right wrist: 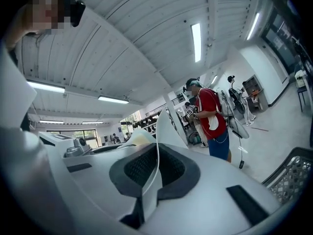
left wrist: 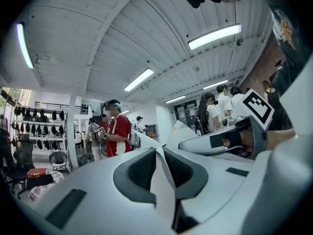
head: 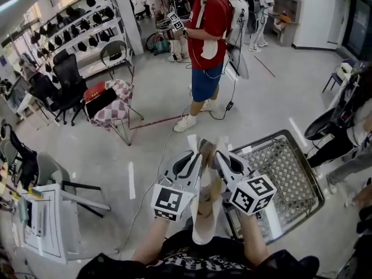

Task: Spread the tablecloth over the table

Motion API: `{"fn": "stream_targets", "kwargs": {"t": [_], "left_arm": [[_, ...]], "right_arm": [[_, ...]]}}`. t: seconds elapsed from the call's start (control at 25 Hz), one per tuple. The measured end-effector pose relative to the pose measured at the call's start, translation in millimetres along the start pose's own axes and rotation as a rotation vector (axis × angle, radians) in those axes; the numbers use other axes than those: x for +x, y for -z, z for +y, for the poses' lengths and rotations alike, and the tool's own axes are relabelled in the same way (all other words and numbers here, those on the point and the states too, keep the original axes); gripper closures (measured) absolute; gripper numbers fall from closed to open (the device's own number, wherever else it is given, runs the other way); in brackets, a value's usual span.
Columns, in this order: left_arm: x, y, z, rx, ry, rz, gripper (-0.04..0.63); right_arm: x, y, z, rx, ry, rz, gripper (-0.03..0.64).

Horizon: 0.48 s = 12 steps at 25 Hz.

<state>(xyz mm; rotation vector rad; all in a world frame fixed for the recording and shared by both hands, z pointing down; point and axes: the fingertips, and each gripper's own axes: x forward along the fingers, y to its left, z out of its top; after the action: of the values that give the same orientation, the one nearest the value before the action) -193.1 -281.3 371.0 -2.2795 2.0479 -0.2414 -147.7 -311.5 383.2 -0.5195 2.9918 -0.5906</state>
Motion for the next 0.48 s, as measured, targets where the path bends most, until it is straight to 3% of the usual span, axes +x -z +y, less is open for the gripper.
{"fn": "stream_targets", "kwargs": {"t": [0.2, 0.48], "left_arm": [[52.8, -1.8, 14.7, 0.020, 0.059, -0.025, 0.548], [136.1, -22.7, 22.4, 0.071, 0.185, -0.074, 0.548]], "right_arm": [[22.0, -10.4, -41.3, -0.012, 0.053, -0.018, 0.600], [31.1, -53.0, -121.1, -0.001, 0.209, -0.116, 0.600]]}}
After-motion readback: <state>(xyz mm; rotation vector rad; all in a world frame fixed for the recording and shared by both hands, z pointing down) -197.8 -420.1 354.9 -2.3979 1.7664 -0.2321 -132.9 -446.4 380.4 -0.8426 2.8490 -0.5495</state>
